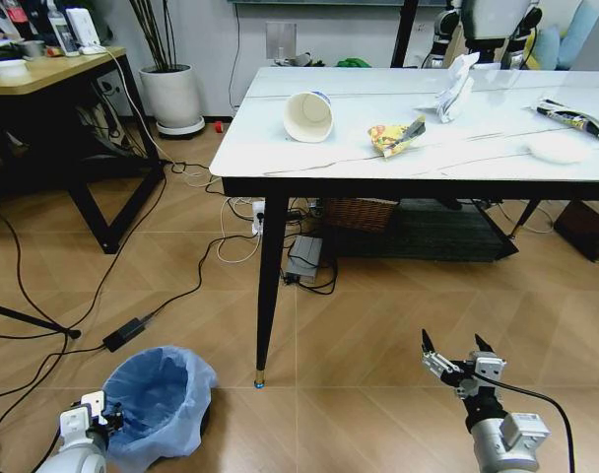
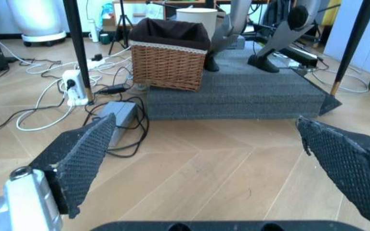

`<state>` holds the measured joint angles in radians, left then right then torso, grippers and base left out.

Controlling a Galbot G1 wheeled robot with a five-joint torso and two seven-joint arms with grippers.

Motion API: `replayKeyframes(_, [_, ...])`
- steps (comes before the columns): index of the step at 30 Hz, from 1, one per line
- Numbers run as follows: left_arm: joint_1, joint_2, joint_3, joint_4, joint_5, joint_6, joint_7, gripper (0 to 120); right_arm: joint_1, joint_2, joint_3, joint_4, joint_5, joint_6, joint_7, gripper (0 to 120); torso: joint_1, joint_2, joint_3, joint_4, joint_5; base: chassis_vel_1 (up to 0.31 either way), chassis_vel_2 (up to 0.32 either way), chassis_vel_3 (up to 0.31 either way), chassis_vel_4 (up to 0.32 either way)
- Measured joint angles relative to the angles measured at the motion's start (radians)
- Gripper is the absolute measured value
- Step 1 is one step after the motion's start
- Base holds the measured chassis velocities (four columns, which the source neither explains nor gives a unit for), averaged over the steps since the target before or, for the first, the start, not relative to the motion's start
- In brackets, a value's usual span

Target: Pick up the trash bin and place the trash from the table into it.

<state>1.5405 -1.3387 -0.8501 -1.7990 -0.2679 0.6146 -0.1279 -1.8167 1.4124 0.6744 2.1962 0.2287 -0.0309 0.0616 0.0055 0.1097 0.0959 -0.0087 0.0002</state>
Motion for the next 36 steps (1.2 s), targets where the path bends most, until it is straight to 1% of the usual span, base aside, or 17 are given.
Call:
replayKeyframes(2, [0.0, 0.0, 0.0, -0.001, -0.001, 0.0, -0.002, 12, 0.0, 0.0, 0.0, 0.0, 0.0, 0.0, 0.0, 100, 0.0, 0.0, 0.0, 0.0, 0.0001, 0.0, 0.0, 0.0, 0.0])
replayKeyframes(4, [-0.001, 0.0, 0.003, -0.005, -0.012, 0.002, -0.013, 1, 0.001, 0.0, 0.001, 0.0, 0.001, 0.002, 0.0, 100, 0.0, 0.0, 0.0, 0.0, 0.0001, 0.0, 0.0, 0.0, 0.0])
replayKeyframes(9, [0.002, -0.005, 0.009, -0.017, -0.031, 0.009, -0.032, 0, 0.001, 0.001, 0.002, -0.001, 0.001, 0.007, 0.0, 100, 0.0, 0.0, 0.0, 0.0, -0.0001, 0.0, 0.0, 0.0, 0.0])
replayKeyframes(12, [0.014, -0.007, 0.014, -0.045, -0.065, 0.02, -0.053, 0, 0.001, 0.001, 0.004, 0.0, 0.002, 0.007, 0.0, 100, 0.0, 0.0, 0.0, 0.0, -0.0002, 0.0, 0.0, 0.0, 0.0])
replayKeyframes(16, [0.025, -0.007, 0.014, -0.066, -0.078, 0.023, -0.057, 0, 0.002, 0.001, 0.004, 0.004, 0.002, 0.007, 0.001, 100, 0.0, 0.0, 0.0, 0.0, -0.0004, 0.0, 0.0, 0.0, 0.0])
replayKeyframes(20, [0.064, 0.001, 0.013, -0.134, -0.138, 0.039, -0.067, 0, 0.001, 0.006, 0.006, 0.011, 0.0, 0.005, 0.002, 100, 0.0, 0.0, 0.0, 0.0002, -0.0005, 0.0, 0.0, 0.0, 0.0])
replayKeyframes(21, [0.064, 0.001, 0.013, -0.134, -0.138, 0.039, -0.067, 0, 0.001, 0.006, 0.006, 0.011, 0.0, 0.005, 0.002, 100, 0.0, 0.0, 0.0, 0.0002, -0.0005, 0.0, 0.0, 0.0, 0.0])
replayKeyframes(24, [0.093, 0.01, 0.016, -0.179, -0.208, 0.06, -0.088, 0, 0.0, 0.014, 0.007, 0.015, -0.008, 0.005, 0.002, 100, 0.0, 0.0, 0.0, 0.0001, -0.0003, 0.0, 0.0, 0.0, 0.0])
replayKeyframes(25, [0.093, 0.01, 0.016, -0.179, -0.208, 0.06, -0.088, 0, 0.0, 0.014, 0.007, 0.015, -0.008, 0.005, 0.002, 100, 0.0, 0.0, 0.0, 0.0001, -0.0003, 0.0, 0.0, 0.0, 0.0])
replayKeyframes(27, [0.109, 0.017, 0.019, -0.211, -0.242, 0.068, -0.118, 0, -0.002, 0.023, 0.008, 0.021, -0.014, 0.009, 0.002, 100, 0.0, 0.0, 0.0, 0.0, -0.0004, 0.0, 0.0, 0.0, 0.0])
replayKeyframes(29, [0.109, 0.017, 0.019, -0.211, -0.242, 0.068, -0.118, 0, -0.002, 0.023, 0.008, 0.021, -0.014, 0.009, 0.002, 100, 0.0, 0.0, 0.0, 0.0, -0.0004, 0.0, 0.0, 0.0, 0.0])
replayKeyframes(30, [0.12, 0.026, 0.025, -0.245, -0.261, 0.07, -0.156, 0, -0.003, 0.028, 0.008, 0.026, -0.02, 0.012, 0.002, 100, 0.0, 0.0, 0.0, 0.0001, -0.0006, 0.0, 0.0, 0.0, 0.0])
replayKeyframes(32, [0.124, 0.029, 0.028, -0.262, -0.264, 0.07, -0.167, 0, -0.003, 0.03, 0.008, 0.028, -0.021, 0.013, 0.002, 100, 0.0, 0.0, 0.0, 0.0001, -0.0005, 0.0, 0.0, 0.0, 0.0])
replayKeyframes(33, [0.129, 0.035, 0.034, -0.287, -0.266, 0.073, -0.182, 0, -0.003, 0.034, 0.007, 0.031, -0.025, 0.014, 0.002, 100, 0.0, 0.0, 0.0, 0.0, -0.0004, 0.0, 0.0, 0.0, 0.0])
replayKeyframes(36, [0.157, 0.056, 0.063, -0.398, -0.294, 0.094, -0.227, 0, -0.006, 0.045, 0.001, 0.035, -0.04, 0.022, 0.001, 100, 0.0, 0.0, 0.0, 0.0, -0.0004, 0.0, 0.0, 0.0, 0.0])
